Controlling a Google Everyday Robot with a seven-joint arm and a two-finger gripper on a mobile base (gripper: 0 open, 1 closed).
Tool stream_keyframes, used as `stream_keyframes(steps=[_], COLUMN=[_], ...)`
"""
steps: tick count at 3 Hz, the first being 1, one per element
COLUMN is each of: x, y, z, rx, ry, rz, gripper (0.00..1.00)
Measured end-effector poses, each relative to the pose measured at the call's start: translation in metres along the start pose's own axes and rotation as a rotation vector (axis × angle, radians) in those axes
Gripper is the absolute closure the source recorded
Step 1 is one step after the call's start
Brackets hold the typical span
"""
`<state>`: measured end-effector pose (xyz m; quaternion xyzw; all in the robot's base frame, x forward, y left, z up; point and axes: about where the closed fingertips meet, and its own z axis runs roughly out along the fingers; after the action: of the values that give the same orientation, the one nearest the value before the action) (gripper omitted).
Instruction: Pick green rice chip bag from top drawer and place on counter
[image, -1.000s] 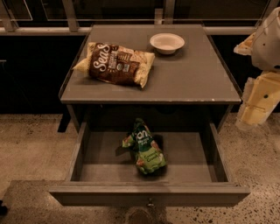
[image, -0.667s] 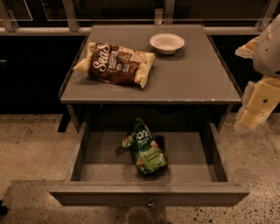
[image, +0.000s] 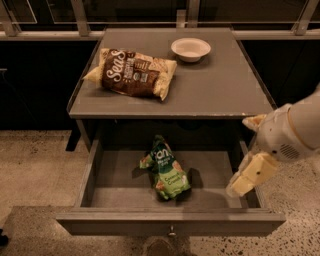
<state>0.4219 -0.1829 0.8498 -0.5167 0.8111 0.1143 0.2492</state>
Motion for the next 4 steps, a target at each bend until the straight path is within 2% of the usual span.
stream_keyframes(steps=[1, 2, 3, 4], x=[-0.004, -0.011, 0.01, 0.024], y=[-0.007, -0.023, -0.022, -0.019], z=[0.059, 0.058, 0.081, 0.119], rx=[0.004, 0.069, 0.081, 0.083], ry=[-0.072, -0.101, -0.083, -0.128], rz=[0.047, 0.049, 0.105, 0.191], gripper=[0.0, 0.0, 0.0, 0.0])
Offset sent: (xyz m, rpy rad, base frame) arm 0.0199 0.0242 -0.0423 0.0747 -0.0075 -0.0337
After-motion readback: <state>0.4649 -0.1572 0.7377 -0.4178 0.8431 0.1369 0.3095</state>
